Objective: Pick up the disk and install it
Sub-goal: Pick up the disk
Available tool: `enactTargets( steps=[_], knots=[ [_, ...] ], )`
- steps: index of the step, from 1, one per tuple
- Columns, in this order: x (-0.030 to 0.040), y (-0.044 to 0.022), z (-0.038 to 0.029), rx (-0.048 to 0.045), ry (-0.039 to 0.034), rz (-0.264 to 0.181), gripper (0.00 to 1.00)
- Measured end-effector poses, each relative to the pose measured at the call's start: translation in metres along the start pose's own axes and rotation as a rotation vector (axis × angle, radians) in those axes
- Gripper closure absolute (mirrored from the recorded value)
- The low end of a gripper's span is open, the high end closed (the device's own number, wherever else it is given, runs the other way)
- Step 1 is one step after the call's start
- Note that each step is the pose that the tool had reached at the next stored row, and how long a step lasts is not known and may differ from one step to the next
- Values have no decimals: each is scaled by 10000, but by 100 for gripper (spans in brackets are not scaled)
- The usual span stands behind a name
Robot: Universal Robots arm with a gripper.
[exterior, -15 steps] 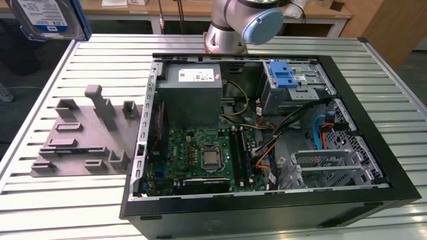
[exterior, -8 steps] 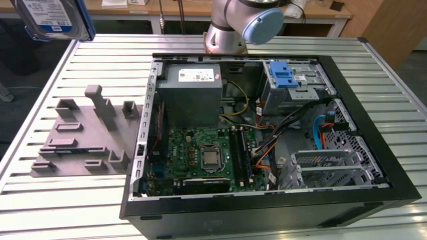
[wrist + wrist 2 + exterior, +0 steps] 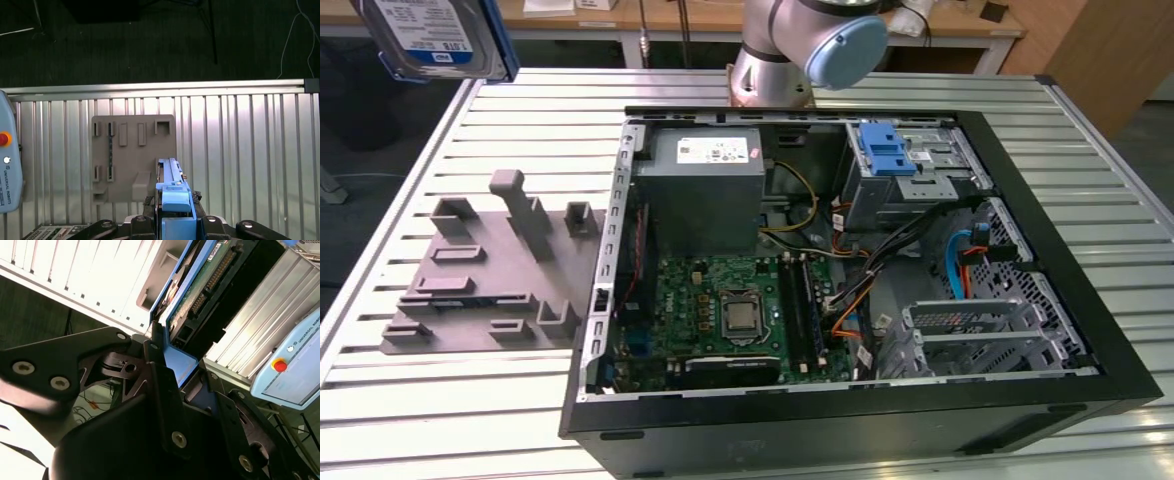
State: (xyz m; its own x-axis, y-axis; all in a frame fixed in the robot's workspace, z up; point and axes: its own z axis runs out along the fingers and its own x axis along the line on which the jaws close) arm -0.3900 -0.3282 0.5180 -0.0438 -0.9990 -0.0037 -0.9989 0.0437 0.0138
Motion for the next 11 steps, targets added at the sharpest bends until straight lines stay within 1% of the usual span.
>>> enactTargets(
  steps=[7, 11],
  knots=[
    [-4, -80, -1, 0, 0, 0, 64],
    [-6, -141, -3, -1, 1, 0, 64]
  ],
)
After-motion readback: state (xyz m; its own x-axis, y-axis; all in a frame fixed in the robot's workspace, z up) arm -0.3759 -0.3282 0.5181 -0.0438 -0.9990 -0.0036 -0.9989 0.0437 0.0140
